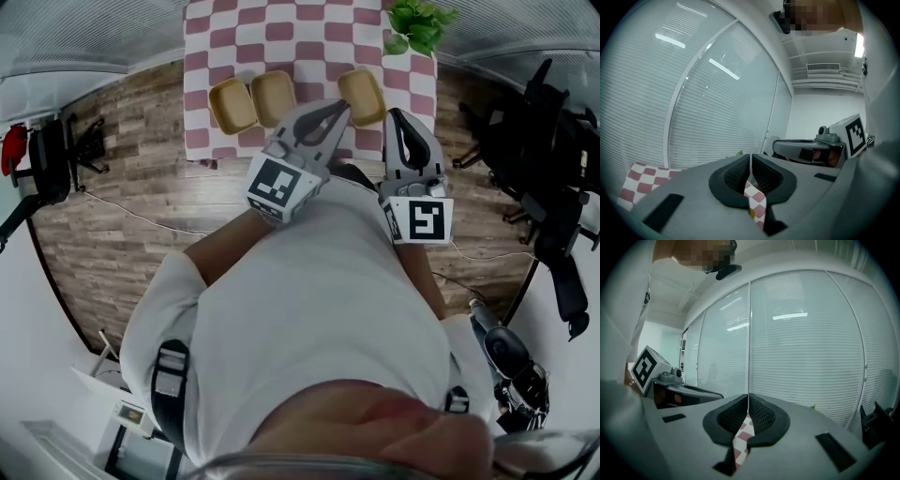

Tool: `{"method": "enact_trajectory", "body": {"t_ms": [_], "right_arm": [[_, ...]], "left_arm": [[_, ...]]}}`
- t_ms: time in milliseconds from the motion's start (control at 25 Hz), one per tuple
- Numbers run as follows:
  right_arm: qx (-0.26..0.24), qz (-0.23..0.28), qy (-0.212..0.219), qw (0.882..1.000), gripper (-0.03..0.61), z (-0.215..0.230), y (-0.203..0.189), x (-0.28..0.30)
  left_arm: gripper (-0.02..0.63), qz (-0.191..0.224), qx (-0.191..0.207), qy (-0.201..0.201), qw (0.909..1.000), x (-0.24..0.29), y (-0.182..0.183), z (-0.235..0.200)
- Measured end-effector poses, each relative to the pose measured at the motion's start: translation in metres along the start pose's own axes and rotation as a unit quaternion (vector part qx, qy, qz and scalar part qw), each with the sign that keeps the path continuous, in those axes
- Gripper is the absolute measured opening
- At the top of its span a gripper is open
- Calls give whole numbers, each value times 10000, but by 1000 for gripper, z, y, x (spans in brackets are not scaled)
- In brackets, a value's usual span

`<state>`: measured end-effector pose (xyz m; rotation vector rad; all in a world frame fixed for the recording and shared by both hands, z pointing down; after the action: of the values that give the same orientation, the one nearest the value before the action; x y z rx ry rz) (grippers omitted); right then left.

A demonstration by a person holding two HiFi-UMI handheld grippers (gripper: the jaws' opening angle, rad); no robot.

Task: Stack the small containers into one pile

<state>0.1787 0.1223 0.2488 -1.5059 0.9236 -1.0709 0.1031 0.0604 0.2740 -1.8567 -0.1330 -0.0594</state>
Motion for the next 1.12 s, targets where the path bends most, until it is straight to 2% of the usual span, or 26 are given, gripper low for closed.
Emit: {"method": "enact_trajectory", "body": {"t_ms": [320,640,880,1000,1120], "right_arm": [[-146,-165,245,9995,34,20,-19,10],[-254,-635,449,9967,35,36,-64,30],[-286,-998,553,9931,35,46,-109,46],[-309,-1285,596,9894,38,50,-139,55],[-339,-1498,596,9863,44,54,-169,63]], "left_arm": [[41,-150,-235,422,9987,17,-16,-5],[43,-392,-576,753,9947,31,-48,-24],[45,-700,-974,921,9885,42,-91,-39],[104,-881,-1179,999,9840,49,-121,-47],[107,-1084,-1388,1141,9777,55,-155,-58]]}}
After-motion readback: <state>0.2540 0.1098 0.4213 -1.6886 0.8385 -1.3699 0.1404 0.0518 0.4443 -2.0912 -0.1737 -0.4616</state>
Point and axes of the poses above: the fingertips, and each gripper's own axes: x forward along the fingers, z to its right, y out of its top, the point moved 3 cm from there along -x, backward along the fingers, and after that the axes turned 13 degrees about -y, right-handed, at the moved point
